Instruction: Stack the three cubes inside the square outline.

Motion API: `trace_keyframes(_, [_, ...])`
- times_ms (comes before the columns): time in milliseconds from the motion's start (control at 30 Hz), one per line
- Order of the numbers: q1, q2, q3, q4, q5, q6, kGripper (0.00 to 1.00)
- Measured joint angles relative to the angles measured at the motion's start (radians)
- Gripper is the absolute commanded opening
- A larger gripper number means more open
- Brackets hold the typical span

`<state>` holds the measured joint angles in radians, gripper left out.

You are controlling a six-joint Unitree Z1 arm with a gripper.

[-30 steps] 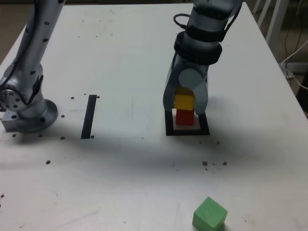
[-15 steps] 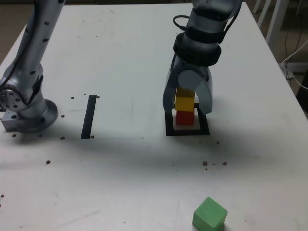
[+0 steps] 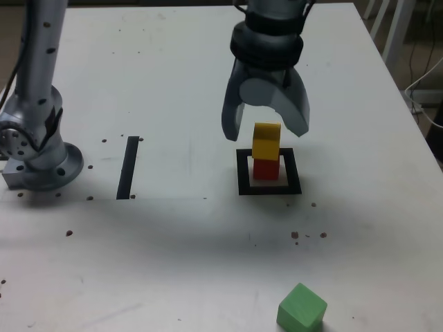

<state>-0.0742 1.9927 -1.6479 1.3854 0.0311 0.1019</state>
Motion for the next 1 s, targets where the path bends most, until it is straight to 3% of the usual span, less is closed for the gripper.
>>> trace_keyframes(800, [-0.289,-0.022,-0.056,0.022,0.053,0.008,0.99])
trace_keyframes(1000, [-0.371,0.020,-0.121,0.055,0.064,0.013,0.99])
